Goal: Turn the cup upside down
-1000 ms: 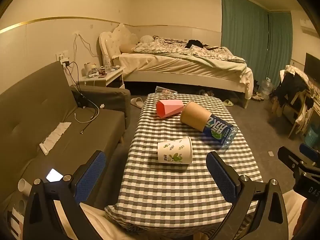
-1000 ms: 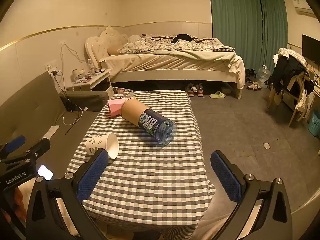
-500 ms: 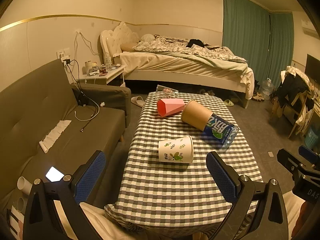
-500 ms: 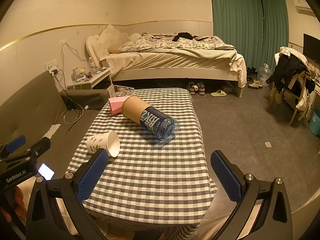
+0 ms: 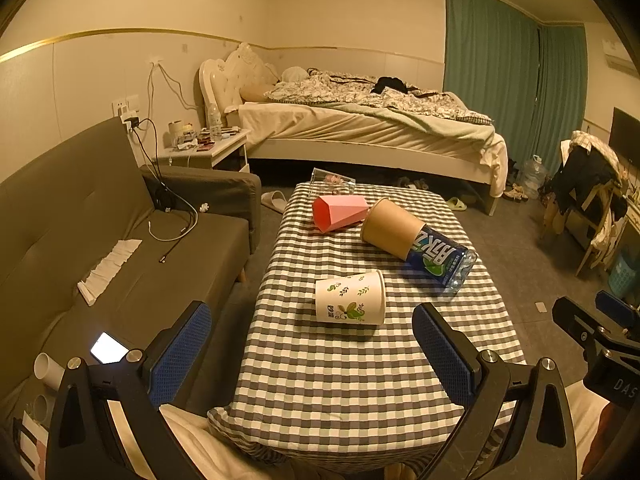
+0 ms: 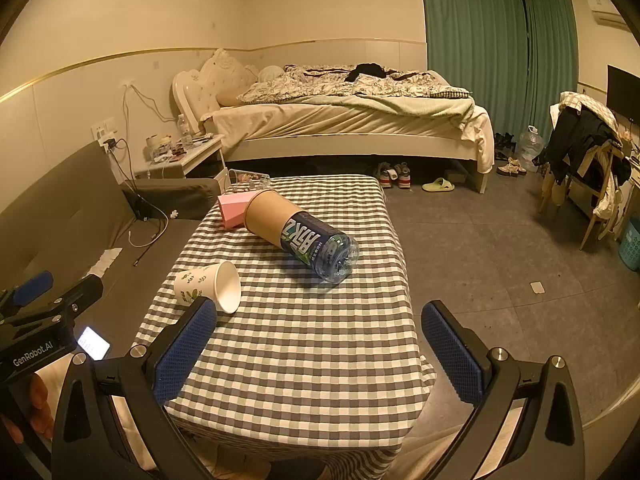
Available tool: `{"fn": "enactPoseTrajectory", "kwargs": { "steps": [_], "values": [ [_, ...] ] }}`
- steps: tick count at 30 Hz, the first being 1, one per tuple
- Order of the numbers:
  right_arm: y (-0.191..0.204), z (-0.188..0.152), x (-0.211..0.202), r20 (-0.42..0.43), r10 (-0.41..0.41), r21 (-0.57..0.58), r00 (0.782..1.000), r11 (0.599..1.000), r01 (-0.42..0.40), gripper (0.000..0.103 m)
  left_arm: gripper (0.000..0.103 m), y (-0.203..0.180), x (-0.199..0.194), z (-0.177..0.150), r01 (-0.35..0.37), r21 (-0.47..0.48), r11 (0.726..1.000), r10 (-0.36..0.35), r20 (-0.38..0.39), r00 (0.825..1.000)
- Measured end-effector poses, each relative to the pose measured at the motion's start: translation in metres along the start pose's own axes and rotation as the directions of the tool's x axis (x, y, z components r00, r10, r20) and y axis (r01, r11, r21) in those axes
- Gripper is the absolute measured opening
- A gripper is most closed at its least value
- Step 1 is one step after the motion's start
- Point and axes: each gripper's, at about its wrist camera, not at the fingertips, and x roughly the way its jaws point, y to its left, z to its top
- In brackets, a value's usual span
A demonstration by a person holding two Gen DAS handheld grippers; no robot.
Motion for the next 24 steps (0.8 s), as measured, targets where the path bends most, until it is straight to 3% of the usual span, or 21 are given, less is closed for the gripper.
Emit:
{"fn": "enactPoseTrajectory", "kwargs": {
  "steps": [24],
  "values": [
    [0.0073,-0.0043,0.0048,-0.002,0.007,-0.006,1.000,1.000,-0.007,0.103,0.103,-0.0015,0.0028,-0.0025,0.003,-0.001,1.000,-0.003,-0.002,1.000]
  ]
}}
